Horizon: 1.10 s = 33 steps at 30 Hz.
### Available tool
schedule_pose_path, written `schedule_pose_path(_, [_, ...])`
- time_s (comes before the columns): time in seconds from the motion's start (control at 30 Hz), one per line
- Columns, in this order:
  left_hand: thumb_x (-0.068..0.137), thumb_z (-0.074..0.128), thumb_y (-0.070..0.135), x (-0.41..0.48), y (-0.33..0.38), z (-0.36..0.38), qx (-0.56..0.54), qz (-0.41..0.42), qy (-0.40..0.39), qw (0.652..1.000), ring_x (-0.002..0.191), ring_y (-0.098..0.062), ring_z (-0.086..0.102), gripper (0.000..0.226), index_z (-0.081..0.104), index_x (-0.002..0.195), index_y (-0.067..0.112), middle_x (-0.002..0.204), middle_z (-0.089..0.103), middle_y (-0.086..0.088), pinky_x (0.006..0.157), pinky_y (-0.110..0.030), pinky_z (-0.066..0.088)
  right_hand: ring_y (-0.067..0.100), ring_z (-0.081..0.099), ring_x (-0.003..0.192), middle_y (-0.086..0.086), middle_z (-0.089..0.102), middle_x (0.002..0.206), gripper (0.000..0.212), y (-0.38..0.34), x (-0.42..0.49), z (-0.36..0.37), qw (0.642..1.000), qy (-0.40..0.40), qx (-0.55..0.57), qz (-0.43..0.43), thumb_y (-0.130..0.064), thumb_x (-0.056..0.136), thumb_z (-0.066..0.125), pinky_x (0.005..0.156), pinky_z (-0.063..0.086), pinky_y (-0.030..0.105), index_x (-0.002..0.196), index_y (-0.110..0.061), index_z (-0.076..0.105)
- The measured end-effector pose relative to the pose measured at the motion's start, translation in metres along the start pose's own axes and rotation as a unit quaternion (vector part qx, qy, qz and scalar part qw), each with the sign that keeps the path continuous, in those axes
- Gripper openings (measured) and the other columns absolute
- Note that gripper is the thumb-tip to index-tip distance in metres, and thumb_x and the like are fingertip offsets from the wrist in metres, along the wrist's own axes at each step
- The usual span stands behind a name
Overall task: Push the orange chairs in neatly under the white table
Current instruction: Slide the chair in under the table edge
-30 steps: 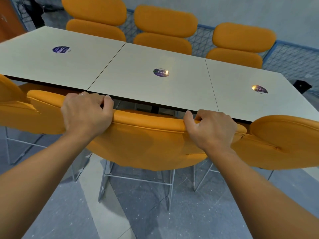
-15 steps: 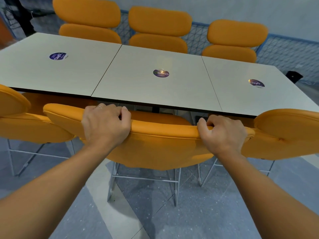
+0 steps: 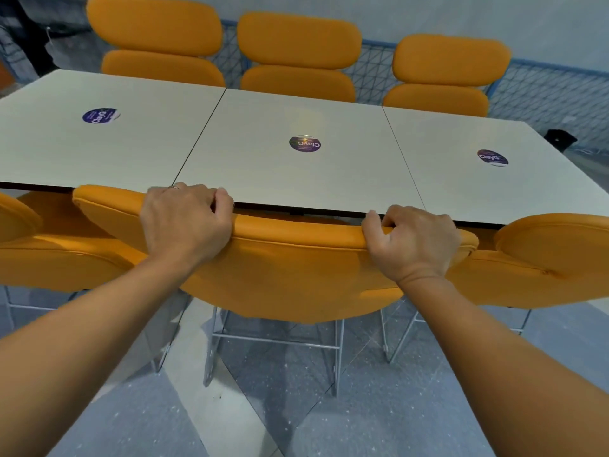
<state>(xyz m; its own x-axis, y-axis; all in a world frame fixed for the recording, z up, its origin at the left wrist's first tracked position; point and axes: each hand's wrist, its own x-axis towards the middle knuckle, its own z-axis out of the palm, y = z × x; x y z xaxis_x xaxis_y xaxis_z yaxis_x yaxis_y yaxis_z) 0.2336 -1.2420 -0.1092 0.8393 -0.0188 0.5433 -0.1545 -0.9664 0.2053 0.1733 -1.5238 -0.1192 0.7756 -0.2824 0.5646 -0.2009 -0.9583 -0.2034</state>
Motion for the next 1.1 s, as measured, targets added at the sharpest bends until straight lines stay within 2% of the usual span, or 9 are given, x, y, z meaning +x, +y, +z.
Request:
schedule_pose_path(0.2, [0.095,0.027,0.038,0.033,-0.009,0.022,0.0,-0.011,0.005,1.0,0.059,-0.027,0.043,0.06,0.067,0.068,0.003,0.056,0.048,-0.01,0.076,-0.044,0.039,0.023,0.046,0.052,-0.002,0.052,0.052,0.06,-0.013,0.026,0.022,1.0,-0.02,-0.009,0.006,-0.055,0.086,0.03,0.065,0.03,0.033,0.062,-0.015,0.067])
schedule_pose_path(0.4, [0.098,0.027,0.037,0.055,-0.005,0.048,0.029,-0.023,0.013,0.999,0.071,-0.026,0.048,0.058,0.068,0.07,0.007,0.059,0.053,-0.009,0.084,-0.046,0.035,0.023,0.045,0.051,-0.003,0.048,0.051,0.058,-0.009,0.052,0.04,1.0,-0.025,-0.012,0.005,-0.054,0.087,0.029,0.065,0.032,0.034,0.061,-0.015,0.063])
schedule_pose_path(0.8, [0.097,0.023,0.039,0.054,-0.003,0.05,0.03,-0.021,-0.021,0.999,0.074,-0.022,0.05,0.059,0.067,0.066,0.016,0.058,0.055,-0.002,0.087,-0.044,0.032,0.023,0.042,0.053,-0.003,0.047,0.053,0.056,-0.004,0.05,0.041,0.999,-0.042,-0.011,0.005,-0.052,0.087,0.028,0.065,0.025,0.033,0.062,-0.015,0.062])
schedule_pose_path(1.0, [0.1,0.026,0.046,0.042,-0.007,0.035,-0.026,-0.011,-0.091,0.995,0.086,-0.026,0.051,0.056,0.064,0.071,0.018,0.074,0.063,-0.002,0.092,-0.042,0.029,0.021,0.046,0.059,-0.003,0.05,0.059,0.057,-0.005,0.042,0.028,0.997,-0.076,-0.008,-0.012,-0.051,0.09,0.029,0.069,0.032,0.035,0.069,-0.015,0.067])
schedule_pose_path(1.1, [0.1,0.03,0.047,0.032,-0.007,0.021,-0.083,0.012,-0.113,0.99,0.095,-0.024,0.053,0.045,0.063,0.077,0.025,0.086,0.065,0.003,0.099,-0.041,0.028,0.021,0.05,0.066,-0.003,0.055,0.064,0.057,-0.005,0.04,0.023,0.996,-0.091,0.011,-0.011,-0.05,0.091,0.028,0.076,0.035,0.038,0.074,-0.016,0.07])
